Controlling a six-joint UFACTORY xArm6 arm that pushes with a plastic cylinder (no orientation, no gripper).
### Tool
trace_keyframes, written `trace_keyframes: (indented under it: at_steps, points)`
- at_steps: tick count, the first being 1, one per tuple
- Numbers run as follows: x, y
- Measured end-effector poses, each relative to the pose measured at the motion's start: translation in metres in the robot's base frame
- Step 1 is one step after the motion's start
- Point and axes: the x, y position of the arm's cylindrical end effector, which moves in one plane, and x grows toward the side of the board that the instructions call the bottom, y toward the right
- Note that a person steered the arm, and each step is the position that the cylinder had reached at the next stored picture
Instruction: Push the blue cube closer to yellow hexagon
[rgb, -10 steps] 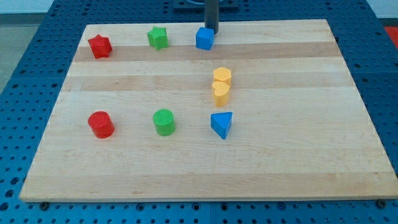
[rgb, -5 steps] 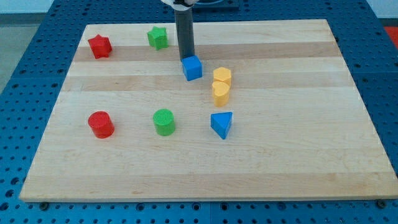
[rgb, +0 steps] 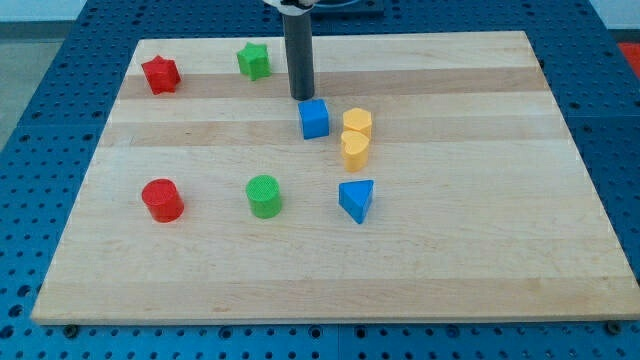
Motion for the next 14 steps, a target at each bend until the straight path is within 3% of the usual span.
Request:
trace_keyframes:
  at_steps: [2, 11, 14]
  points:
    - [0.009, -0.036]
    - [0.027, -0.003]
    - [0.044, -0.036]
